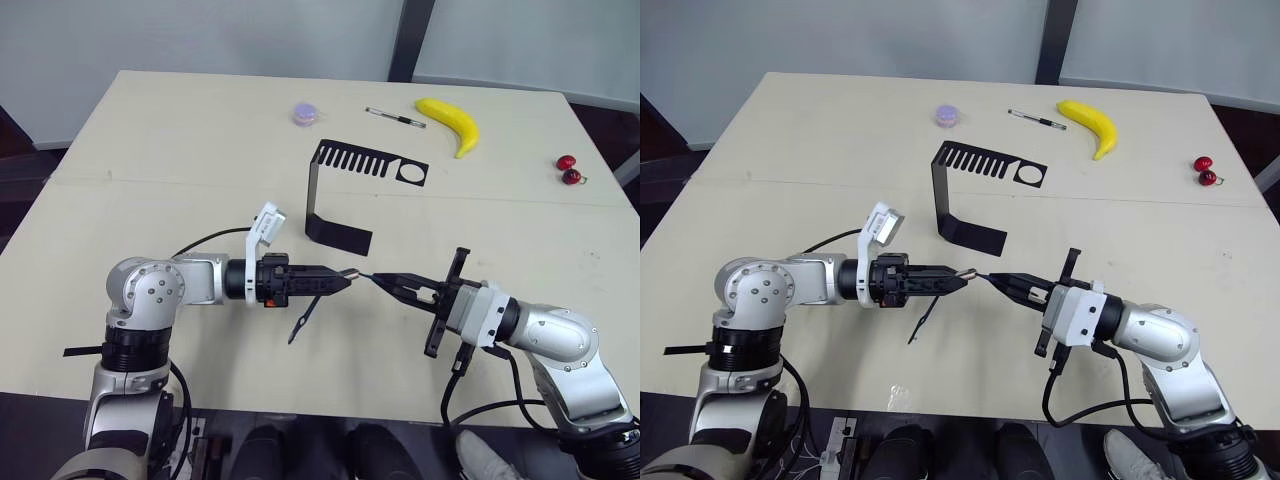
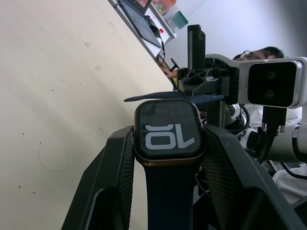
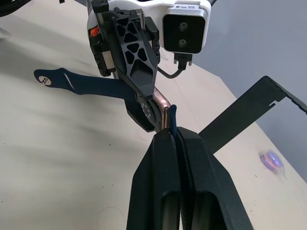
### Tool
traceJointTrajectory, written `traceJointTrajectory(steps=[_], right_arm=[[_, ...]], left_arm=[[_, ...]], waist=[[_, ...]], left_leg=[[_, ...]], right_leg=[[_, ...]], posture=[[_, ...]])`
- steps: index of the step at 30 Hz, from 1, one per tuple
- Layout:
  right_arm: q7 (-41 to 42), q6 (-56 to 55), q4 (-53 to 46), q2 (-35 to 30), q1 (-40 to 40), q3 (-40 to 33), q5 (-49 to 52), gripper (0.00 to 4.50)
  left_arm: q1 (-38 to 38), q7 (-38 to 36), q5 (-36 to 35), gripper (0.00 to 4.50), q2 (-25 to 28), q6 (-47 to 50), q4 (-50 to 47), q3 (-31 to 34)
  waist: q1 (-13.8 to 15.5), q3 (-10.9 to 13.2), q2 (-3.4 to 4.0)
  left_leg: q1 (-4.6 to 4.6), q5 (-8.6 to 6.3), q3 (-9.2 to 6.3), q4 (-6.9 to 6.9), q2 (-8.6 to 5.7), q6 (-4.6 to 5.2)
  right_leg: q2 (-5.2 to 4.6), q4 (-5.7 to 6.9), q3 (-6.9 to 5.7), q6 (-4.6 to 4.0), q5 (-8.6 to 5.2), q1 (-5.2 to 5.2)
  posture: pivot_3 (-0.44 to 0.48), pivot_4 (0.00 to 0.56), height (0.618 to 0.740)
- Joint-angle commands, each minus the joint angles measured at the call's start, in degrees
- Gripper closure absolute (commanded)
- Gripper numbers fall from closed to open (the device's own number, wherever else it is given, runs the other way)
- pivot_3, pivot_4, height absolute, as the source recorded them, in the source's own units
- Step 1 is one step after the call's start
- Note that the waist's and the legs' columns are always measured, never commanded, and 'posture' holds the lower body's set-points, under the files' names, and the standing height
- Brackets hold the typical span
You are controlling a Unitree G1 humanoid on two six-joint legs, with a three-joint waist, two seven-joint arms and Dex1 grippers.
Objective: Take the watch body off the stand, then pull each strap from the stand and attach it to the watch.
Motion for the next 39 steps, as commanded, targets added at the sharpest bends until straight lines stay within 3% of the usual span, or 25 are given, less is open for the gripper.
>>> traceJointTrajectory(steps=[1, 39], right_arm=[[0.78, -1.42, -0.72, 0.00, 0.26, -0.10, 0.56, 4.50], [0.23, -1.79, -0.28, -0.50, -0.55, -0.53, -1.52, 4.50]], left_arm=[[-0.51, -0.26, -1.40, 2.91, -0.52, -0.59, -1.03, 0.58], [-0.58, 0.53, -1.28, 2.91, -0.85, 0.08, -2.01, -0.21]], waist=[[0.00, 0.00, 0.00], [0.00, 0.00, 0.00]], left_leg=[[0.00, 0.00, 0.00, 0.00, 0.00, 0.00], [0.00, 0.00, 0.01, 0.00, -0.01, 0.00]], right_leg=[[0.00, 0.00, 0.00, 0.00, 0.00, 0.00], [-0.01, -0.01, 0.00, 0.00, 0.00, 0.01]], posture=[[0.000, 0.150, 0.740], [0.000, 0.150, 0.740]])
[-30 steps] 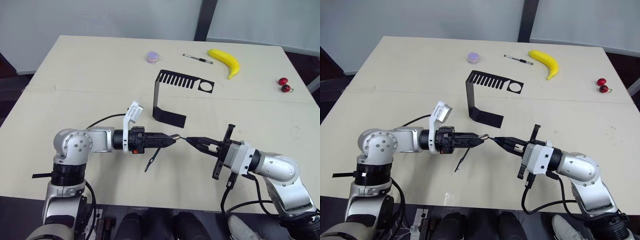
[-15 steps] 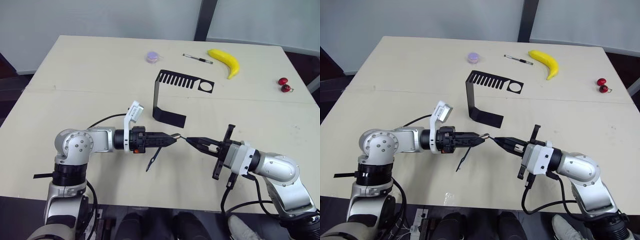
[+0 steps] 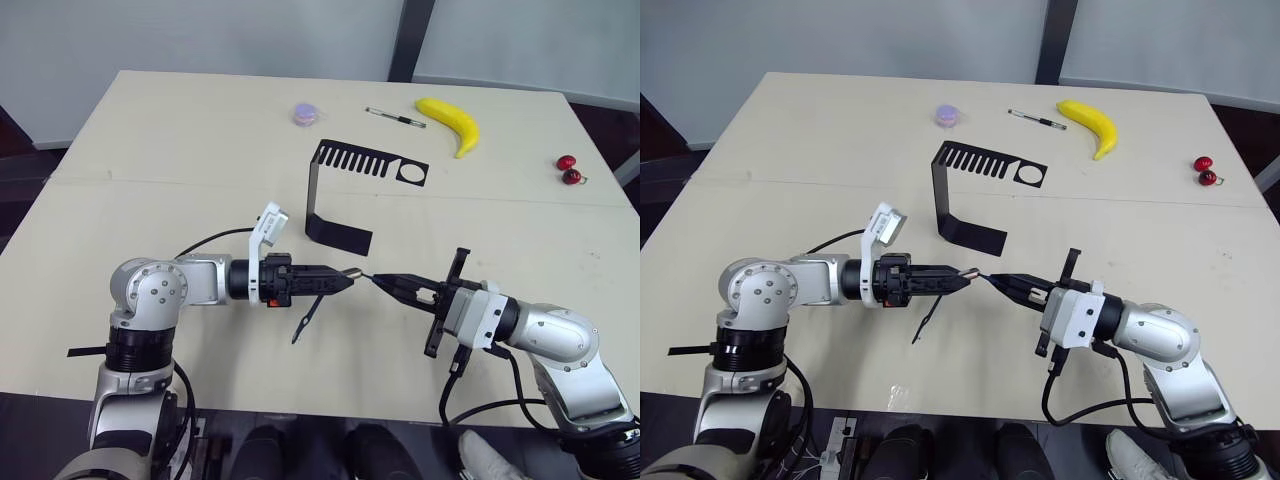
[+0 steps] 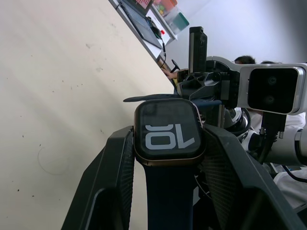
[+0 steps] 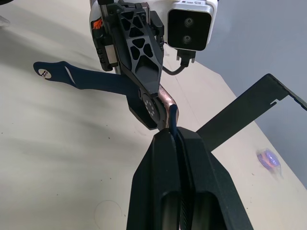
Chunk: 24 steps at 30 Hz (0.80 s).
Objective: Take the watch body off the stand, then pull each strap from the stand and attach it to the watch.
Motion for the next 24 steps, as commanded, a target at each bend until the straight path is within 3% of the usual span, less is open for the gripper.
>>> traceJointTrajectory(steps=[1, 24], right_arm=[[0.16, -0.76, -0.75, -0.18, -0.52, -0.53, 0.42, 4.50], [0.17, -0.78, -1.67, -0.89, -2.01, 0.60, -3.15, 4.50]], left_arm=[[-0.58, -0.65, -1.32, 2.91, 0.02, -0.16, -1.88, -0.29], [-1.86, 1.22, -1.28, 2.91, -0.41, 1.29, -2.69, -1.21]], waist=[[0.00, 0.00, 0.00], [0.00, 0.00, 0.00]], left_leg=[[0.00, 0.00, 0.00, 0.00, 0.00, 0.00], [0.00, 0.00, 0.00, 0.00, 0.00, 0.00]], right_leg=[[0.00, 0.00, 0.00, 0.00, 0.00, 0.00], [-0.01, 0.00, 0.00, 0.00, 0.00, 0.00]], posture=[[0.000, 0.150, 0.740], [0.000, 0.150, 0.740]])
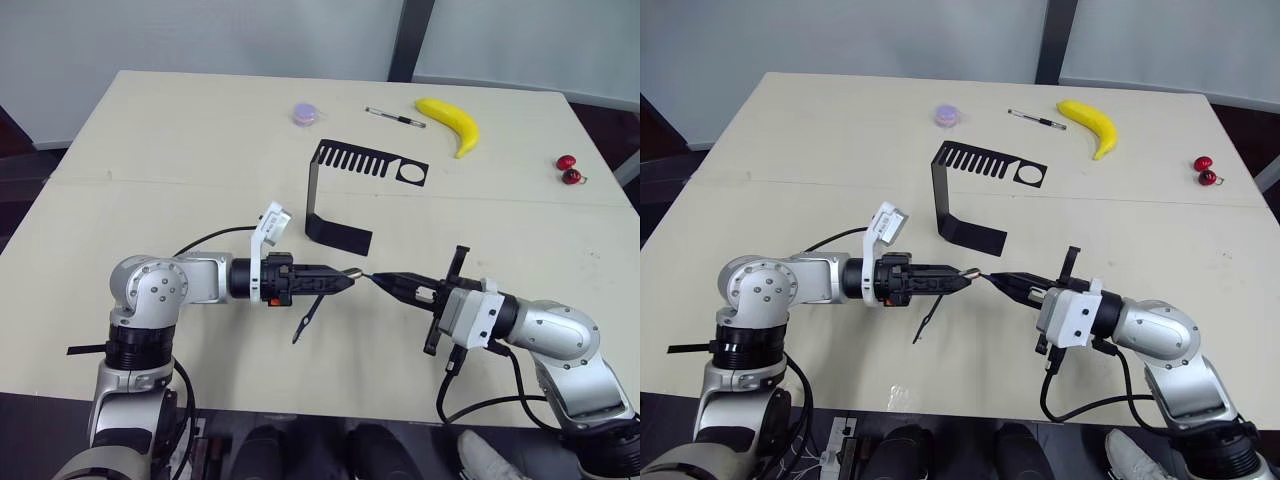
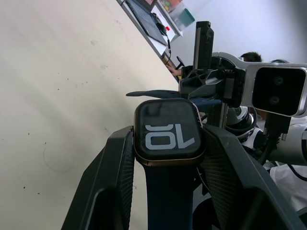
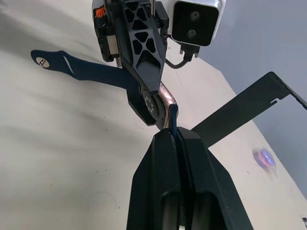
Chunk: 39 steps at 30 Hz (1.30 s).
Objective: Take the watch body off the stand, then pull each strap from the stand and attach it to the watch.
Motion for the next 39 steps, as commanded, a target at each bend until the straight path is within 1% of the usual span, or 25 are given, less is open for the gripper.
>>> traceJointTrajectory(steps=[1, 13, 23, 32, 39], right_arm=[[0.11, -0.70, -1.66, -0.16, -1.01, 0.53, -0.31, 4.50], [0.27, -0.18, -2.84, 0.10, -1.41, 1.33, -1.06, 4.50], [0.46, -0.87, -1.64, 0.01, -1.85, 2.03, -3.05, 4.50], [0.07, 2.46, -5.50, -0.59, -1.39, 2.10, -3.99, 4.50], [-0.53, 3.80, -6.21, -0.12, -1.65, 2.87, -5.16, 4.50]], left_arm=[[-1.13, -0.46, -1.17, 2.91, -0.22, 0.28, -2.60, -1.23], [-1.54, 1.14, -0.67, 2.91, -0.64, 0.34, -2.35, -1.98], [-2.07, 2.03, -0.95, 2.91, -0.90, 0.93, -2.53, -1.87], [-2.22, 2.65, -1.09, 2.91, -1.02, 1.24, -2.73, -1.86], [-2.44, 2.42, -0.70, 2.91, -0.63, 1.02, -2.50, -2.29]], waist=[[0.01, 0.00, 0.00], [0.00, 0.00, 0.00], [-0.02, 0.00, 0.00], [0.01, 0.00, 0.00], [0.01, 0.00, 0.00]], left_leg=[[0.00, 0.00, 0.00, 0.00, 0.00, 0.00], [0.00, 0.00, 0.00, 0.00, 0.00, 0.00], [0.00, 0.00, 0.00, 0.00, 0.00, 0.00], [0.00, 0.00, -0.01, 0.00, 0.00, 0.00], [0.00, 0.00, -0.01, 0.00, 0.00, 0.00]], right_leg=[[0.00, 0.00, 0.00, 0.00, 0.00, 0.00], [0.01, 0.00, 0.00, 0.00, 0.00, 0.00], [0.01, 0.01, 0.00, 0.00, 0.00, 0.00], [0.00, 0.02, 0.00, 0.00, 0.00, 0.00], [0.00, 0.02, 0.00, 0.00, 0.00, 0.00]], posture=[[0.000, 0.150, 0.740], [0.000, 0.150, 0.740], [0.000, 0.150, 0.740], [0.000, 0.150, 0.740], [0.000, 0.150, 0.740]])
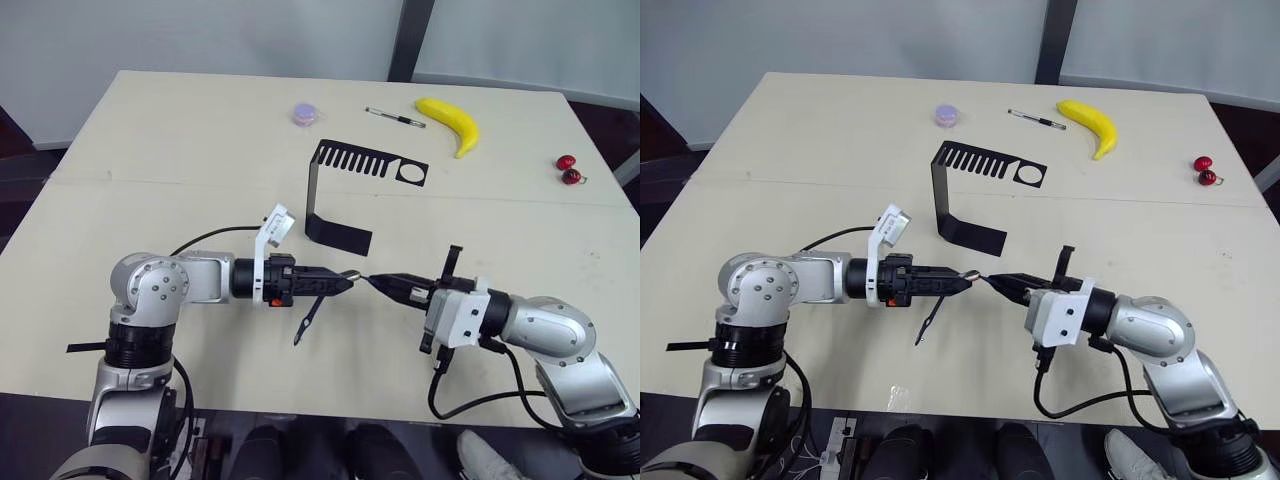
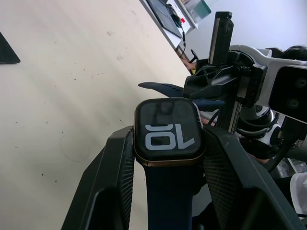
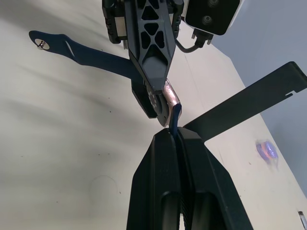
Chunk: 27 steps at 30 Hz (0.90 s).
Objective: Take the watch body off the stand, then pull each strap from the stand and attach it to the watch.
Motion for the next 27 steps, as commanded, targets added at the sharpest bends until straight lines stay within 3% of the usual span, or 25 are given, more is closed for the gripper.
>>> traceJointTrajectory(steps=[1, 27], right_arm=[[-0.63, -0.98, -3.48, 0.74, -0.64, 1.48, -0.16, 4.50], [-2.51, -5.01, 0.31, 3.65, -0.48, 2.88, -5.98, 4.50]], left_arm=[[-1.74, -0.96, -0.91, 2.91, -0.82, -0.19, -2.33, -1.42], [-1.41, -2.90, 0.78, 2.91, 0.57, -0.82, -3.56, -3.94]], waist=[[0.01, 0.00, 0.00], [-0.04, 0.00, 0.00]], left_leg=[[0.00, 0.00, 0.00, 0.00, 0.00, 0.00], [0.00, 0.00, 0.00, 0.00, 0.00, 0.00]], right_leg=[[0.00, 0.00, 0.00, 0.00, 0.00, 0.00], [0.00, 0.05, -0.01, 0.00, 0.00, -0.03]], posture=[[0.000, 0.150, 0.740], [0.000, 0.150, 0.740]])
